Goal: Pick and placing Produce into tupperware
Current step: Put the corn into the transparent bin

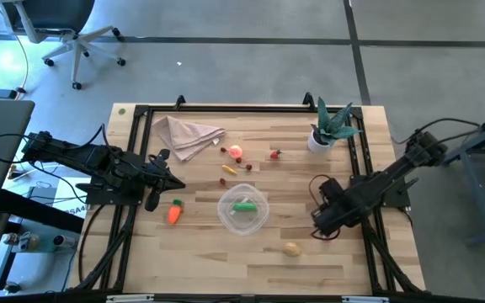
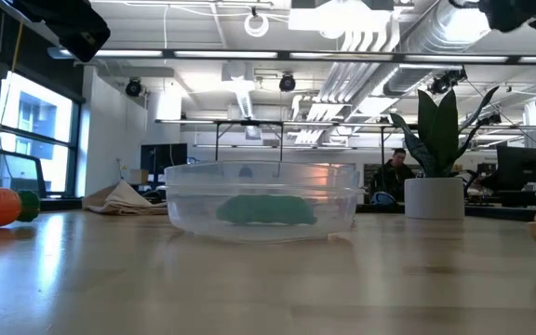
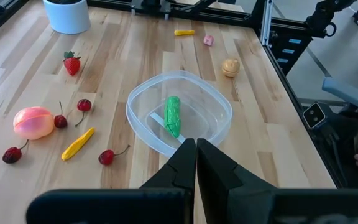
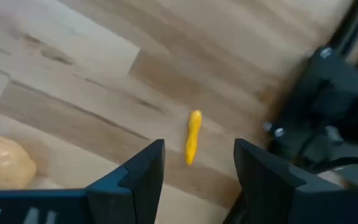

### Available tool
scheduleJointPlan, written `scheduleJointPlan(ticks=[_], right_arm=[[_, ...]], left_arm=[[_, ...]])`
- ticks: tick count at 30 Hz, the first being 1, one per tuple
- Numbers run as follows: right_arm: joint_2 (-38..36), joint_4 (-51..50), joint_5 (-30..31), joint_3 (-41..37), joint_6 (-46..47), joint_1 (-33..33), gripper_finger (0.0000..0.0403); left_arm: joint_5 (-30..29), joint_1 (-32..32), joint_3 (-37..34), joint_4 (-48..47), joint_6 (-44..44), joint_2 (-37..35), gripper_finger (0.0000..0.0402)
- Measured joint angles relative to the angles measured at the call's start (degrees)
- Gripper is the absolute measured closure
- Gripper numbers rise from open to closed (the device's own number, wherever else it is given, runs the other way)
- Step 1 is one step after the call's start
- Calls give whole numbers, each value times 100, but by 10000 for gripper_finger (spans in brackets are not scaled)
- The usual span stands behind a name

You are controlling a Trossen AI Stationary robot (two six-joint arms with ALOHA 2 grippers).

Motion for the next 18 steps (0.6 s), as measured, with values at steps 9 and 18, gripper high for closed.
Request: scheduleJointPlan(ticks=[9,18], right_arm=[[-1056,1767,-176,-1542,469,244,217],[-1150,2312,-507,-2452,1298,493,217]], left_arm=[[0,1,0,0,-2,-2,396],[0,0,0,0,0,0,396]])
